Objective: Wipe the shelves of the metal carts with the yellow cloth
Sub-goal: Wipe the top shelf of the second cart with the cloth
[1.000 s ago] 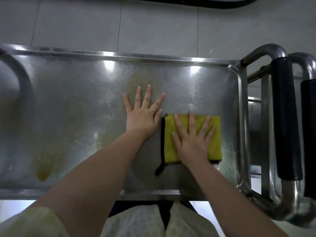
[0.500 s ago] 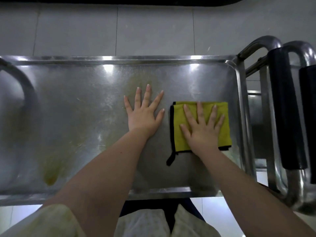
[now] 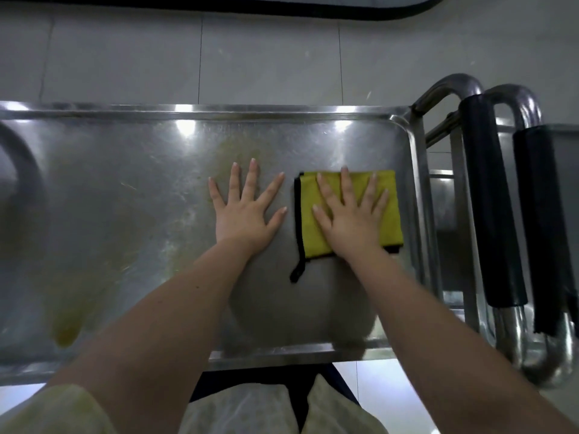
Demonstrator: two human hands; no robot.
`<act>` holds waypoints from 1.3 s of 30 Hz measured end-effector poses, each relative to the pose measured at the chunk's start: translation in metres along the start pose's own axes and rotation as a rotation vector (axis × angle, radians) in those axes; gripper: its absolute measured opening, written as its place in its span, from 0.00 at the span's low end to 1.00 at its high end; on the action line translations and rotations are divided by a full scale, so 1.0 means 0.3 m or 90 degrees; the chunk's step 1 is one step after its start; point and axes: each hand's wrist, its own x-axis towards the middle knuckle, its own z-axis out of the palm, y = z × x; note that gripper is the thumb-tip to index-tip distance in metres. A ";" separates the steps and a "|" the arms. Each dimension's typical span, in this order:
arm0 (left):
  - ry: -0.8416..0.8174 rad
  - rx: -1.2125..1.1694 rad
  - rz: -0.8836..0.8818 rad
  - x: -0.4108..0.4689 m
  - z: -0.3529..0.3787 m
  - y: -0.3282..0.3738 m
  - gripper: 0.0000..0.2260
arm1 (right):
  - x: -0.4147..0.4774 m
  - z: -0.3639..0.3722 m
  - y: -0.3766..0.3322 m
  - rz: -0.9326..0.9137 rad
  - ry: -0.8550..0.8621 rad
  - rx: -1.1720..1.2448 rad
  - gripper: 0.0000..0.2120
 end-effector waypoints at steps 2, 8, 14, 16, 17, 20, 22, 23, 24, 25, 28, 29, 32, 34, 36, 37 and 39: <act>0.001 -0.001 -0.002 0.000 -0.002 -0.003 0.29 | 0.180 -0.072 0.019 0.001 0.003 -0.006 0.29; -0.011 0.001 -0.016 0.005 -0.002 0.002 0.33 | 0.287 -0.122 0.079 0.067 -0.004 0.011 0.30; -0.014 0.008 -0.022 0.005 -0.002 0.006 0.32 | -0.147 0.035 0.144 0.026 -0.009 0.023 0.30; -0.009 0.004 -0.023 0.004 -0.003 0.008 0.32 | -0.355 0.106 0.162 0.013 -0.028 0.026 0.31; -0.005 0.001 -0.024 0.004 -0.004 0.009 0.33 | -0.448 0.137 0.171 0.007 -0.039 0.024 0.30; -0.009 0.010 -0.019 0.002 -0.006 0.007 0.32 | -0.594 0.182 0.184 -0.011 -0.077 -0.001 0.29; -0.013 0.017 -0.011 0.001 -0.011 0.007 0.32 | -0.549 0.169 0.182 -0.007 -0.078 -0.002 0.28; -0.013 0.018 -0.008 0.001 -0.012 0.006 0.32 | -0.498 0.154 0.179 -0.004 -0.070 0.002 0.28; -0.012 0.019 -0.006 0.001 -0.012 0.006 0.31 | -0.429 0.132 0.178 -0.002 -0.053 0.002 0.28; -0.011 0.021 -0.006 0.002 -0.013 0.006 0.31 | -0.341 0.104 0.179 0.000 -0.034 -0.003 0.28; -0.009 0.025 -0.005 0.000 -0.011 0.006 0.31 | -0.025 -0.010 0.196 -0.009 -0.014 -0.007 0.28; -0.006 0.024 -0.006 0.000 -0.009 0.006 0.31 | 0.080 -0.053 0.200 -0.009 -0.013 -0.006 0.28; -0.001 0.021 -0.006 0.001 -0.003 0.003 0.31 | 0.306 -0.149 0.196 0.041 -0.033 0.020 0.28; -0.001 0.017 -0.009 0.002 0.002 0.004 0.31 | 0.347 -0.161 0.189 0.070 -0.027 0.021 0.29; 0.003 0.008 -0.014 0.002 0.003 0.005 0.31 | 0.306 -0.138 0.183 0.075 -0.007 0.015 0.30; 0.006 0.005 -0.015 0.001 0.003 0.005 0.31 | 0.261 -0.121 0.183 0.073 -0.002 0.018 0.30; 0.005 0.002 -0.018 -0.001 0.003 0.004 0.31 | 0.128 -0.076 0.197 0.062 -0.007 0.023 0.30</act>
